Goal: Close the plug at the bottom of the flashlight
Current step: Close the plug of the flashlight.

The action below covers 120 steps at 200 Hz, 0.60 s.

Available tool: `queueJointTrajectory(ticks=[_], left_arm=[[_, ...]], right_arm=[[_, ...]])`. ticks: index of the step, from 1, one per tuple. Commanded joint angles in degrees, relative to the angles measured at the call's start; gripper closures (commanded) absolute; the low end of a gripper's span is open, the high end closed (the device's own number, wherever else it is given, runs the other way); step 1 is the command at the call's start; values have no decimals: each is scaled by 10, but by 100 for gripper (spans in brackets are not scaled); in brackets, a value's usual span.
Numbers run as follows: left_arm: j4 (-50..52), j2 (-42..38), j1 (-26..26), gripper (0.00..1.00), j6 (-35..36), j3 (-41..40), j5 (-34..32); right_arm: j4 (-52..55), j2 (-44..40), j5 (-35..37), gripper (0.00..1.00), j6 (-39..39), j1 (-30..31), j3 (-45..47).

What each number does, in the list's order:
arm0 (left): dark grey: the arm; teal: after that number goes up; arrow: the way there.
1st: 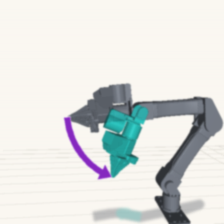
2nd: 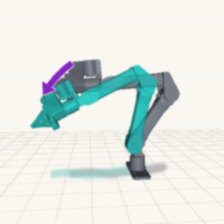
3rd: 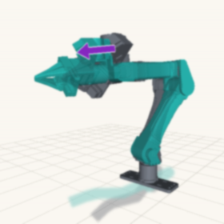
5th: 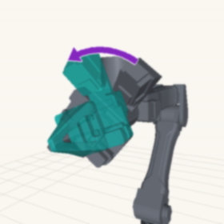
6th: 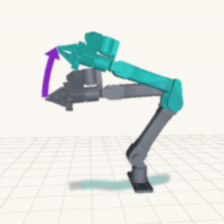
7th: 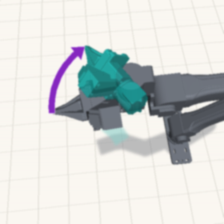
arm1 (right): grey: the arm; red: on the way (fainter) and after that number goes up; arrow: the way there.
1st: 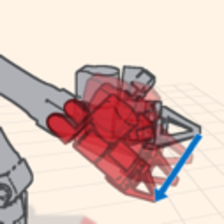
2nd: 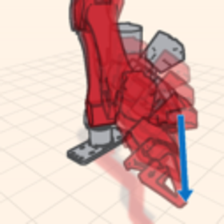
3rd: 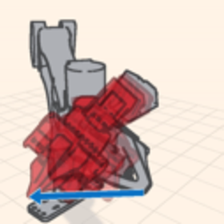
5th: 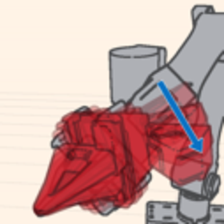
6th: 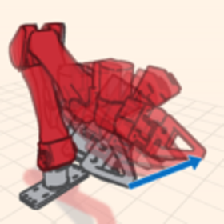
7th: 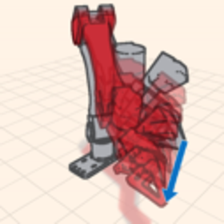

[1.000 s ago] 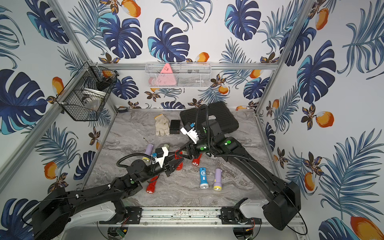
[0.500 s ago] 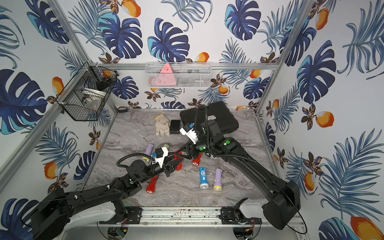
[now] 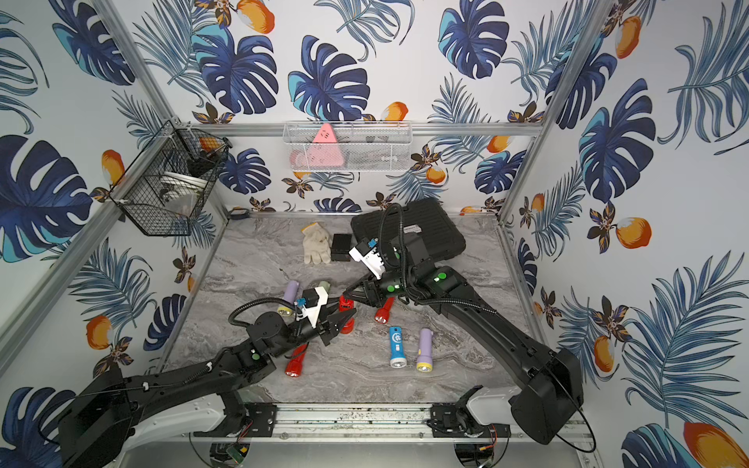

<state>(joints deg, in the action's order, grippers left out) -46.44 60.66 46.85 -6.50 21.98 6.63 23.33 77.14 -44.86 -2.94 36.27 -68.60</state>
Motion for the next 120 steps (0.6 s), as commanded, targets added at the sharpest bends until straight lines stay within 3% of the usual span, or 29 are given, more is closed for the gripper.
queueJointTrajectory(ticks=[1,84,120], left_arm=[[-77,-9,-2,100,-1,4,-4],[-64,-39,-2,100,7,3,-6],[-38,-53,-2,100,12,12,9]], right_arm=[[29,6,-16,82,12,3,0],[26,13,-26,100,11,3,-3],[18,10,-18,100,11,3,-1]])
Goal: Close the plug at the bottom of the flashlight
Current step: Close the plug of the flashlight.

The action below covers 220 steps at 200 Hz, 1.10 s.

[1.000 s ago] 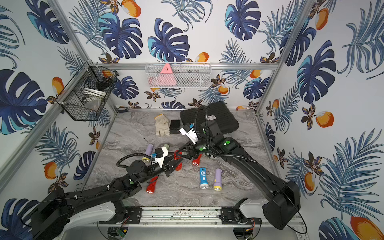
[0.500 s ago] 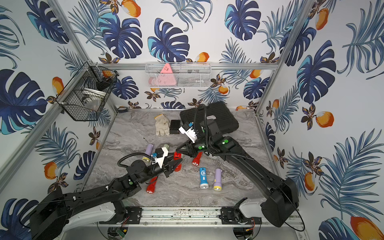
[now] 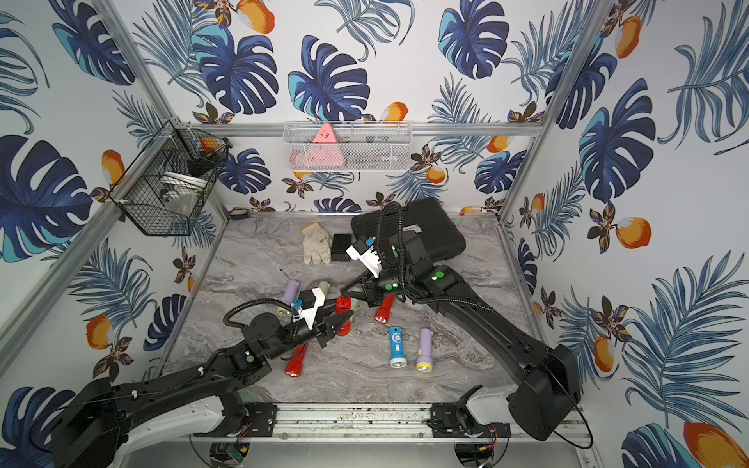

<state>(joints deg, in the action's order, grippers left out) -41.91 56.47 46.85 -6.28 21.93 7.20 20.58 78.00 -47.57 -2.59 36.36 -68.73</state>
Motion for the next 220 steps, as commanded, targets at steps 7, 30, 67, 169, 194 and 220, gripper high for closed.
queueJointTrajectory(ticks=[7,30,67,169,194,220], left_arm=[[-86,-10,-2,100,7,11,7],[-90,-7,-2,100,-1,11,18],[-95,-9,-2,100,-6,4,20],[-9,-12,0,100,11,33,-46],[31,-13,6,100,23,40,-98],[103,-4,11,100,37,66,-160]], right_arm=[[47,3,11,100,9,2,-3],[59,6,44,100,17,2,-16],[86,9,109,100,44,1,-50],[46,13,472,71,10,1,-48],[35,17,543,62,2,1,-34],[31,22,572,51,2,0,-21]])
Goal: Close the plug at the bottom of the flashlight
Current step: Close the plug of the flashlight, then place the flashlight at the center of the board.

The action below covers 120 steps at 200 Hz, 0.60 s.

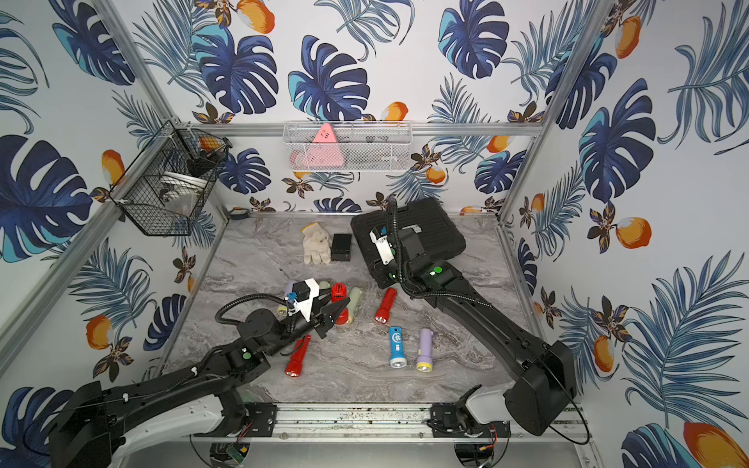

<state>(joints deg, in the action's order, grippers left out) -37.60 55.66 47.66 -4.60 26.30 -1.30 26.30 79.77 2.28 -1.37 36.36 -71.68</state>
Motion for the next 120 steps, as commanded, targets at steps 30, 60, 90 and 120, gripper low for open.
queueJointTrajectory(ticks=[30,60,90,120], left_arm=[[115,17,5,100,28,45,-134],[163,32,5,100,22,71,-179],[218,40,6,100,-2,95,-206],[331,45,6,100,-58,139,-213]], right_arm=[[-25,18,109,38,-13,-4,12],[-29,28,123,27,-18,-10,15],[-42,27,116,10,-40,-25,19],[-77,16,78,0,-73,-58,44]])
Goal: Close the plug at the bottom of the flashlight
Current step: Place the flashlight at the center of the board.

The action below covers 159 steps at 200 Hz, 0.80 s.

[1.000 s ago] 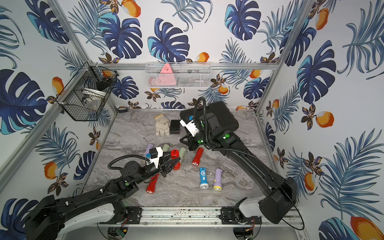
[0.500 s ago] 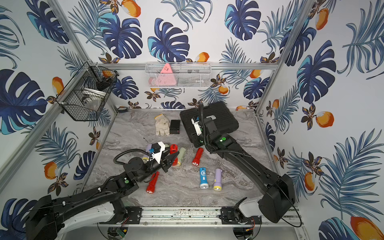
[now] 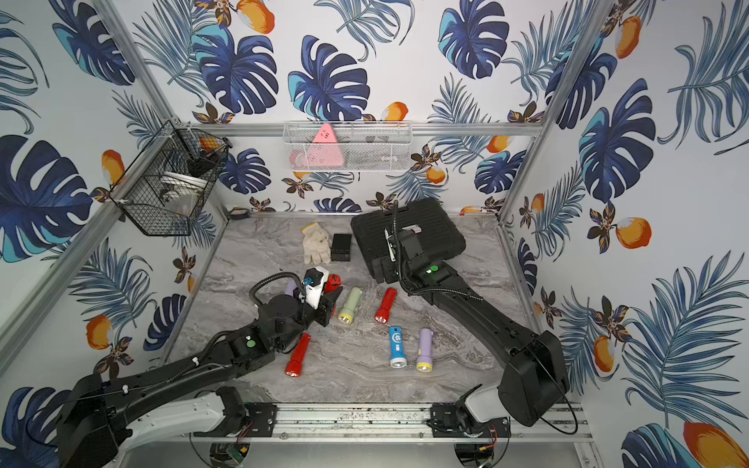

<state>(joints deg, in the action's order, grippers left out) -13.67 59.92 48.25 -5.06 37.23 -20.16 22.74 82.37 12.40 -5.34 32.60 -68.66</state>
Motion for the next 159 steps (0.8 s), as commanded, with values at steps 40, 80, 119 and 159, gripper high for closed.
queueJointTrajectory(ticks=[40,80,119,159], left_arm=[[269,-2,0,100,-139,86,-6],[405,3,4,100,-240,102,52],[480,31,35,100,-367,84,81],[510,110,65,100,-440,94,116]], right_arm=[[-86,-32,-103,0,-88,-108,66],[-120,-80,-122,0,-94,-137,106],[-116,-94,-124,0,-92,-138,107],[-118,-104,-152,0,-100,-139,114]])
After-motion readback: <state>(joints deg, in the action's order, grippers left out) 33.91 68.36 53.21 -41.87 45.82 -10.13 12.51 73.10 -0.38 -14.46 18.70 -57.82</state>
